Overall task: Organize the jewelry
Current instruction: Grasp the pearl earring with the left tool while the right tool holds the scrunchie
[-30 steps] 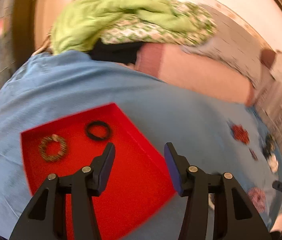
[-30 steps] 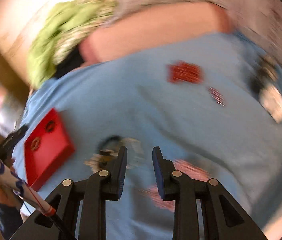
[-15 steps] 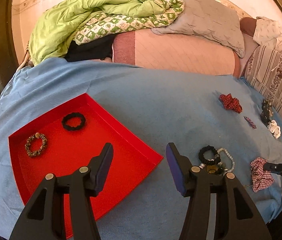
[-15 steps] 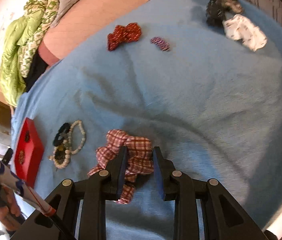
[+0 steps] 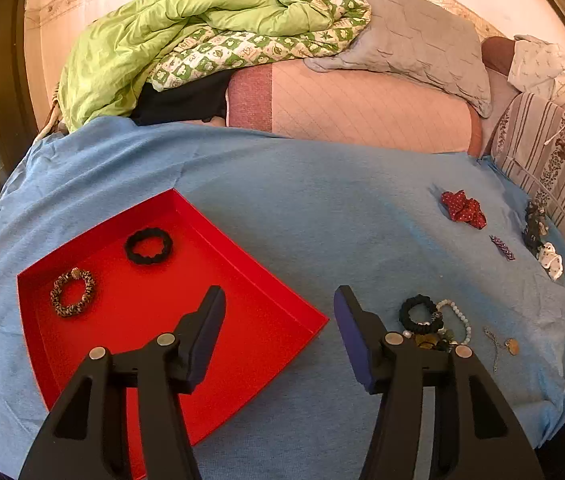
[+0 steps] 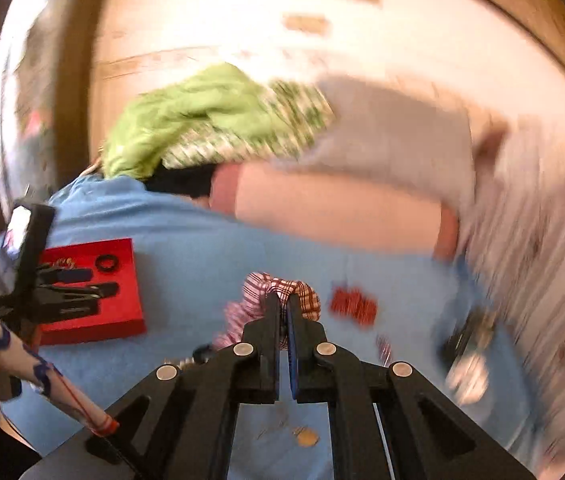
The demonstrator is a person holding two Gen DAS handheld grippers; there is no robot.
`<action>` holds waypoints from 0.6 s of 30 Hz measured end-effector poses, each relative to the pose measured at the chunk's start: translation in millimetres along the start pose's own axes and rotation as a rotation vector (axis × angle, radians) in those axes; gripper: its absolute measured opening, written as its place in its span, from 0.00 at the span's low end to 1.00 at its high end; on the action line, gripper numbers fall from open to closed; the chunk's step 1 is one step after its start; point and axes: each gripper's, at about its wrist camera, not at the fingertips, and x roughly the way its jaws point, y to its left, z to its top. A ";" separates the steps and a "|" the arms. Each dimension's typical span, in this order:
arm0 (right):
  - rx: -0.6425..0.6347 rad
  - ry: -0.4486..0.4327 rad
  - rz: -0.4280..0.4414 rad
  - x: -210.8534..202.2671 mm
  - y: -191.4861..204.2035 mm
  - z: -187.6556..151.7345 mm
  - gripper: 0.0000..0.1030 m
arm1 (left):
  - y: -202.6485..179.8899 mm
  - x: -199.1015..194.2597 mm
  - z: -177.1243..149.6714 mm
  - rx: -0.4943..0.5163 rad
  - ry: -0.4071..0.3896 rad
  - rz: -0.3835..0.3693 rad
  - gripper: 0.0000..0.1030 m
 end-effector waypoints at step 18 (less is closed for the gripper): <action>0.191 0.034 0.101 12.7 -23.7 -21.6 0.04 | -42.7 61.3 -25.7 0.080 0.240 -0.156 0.31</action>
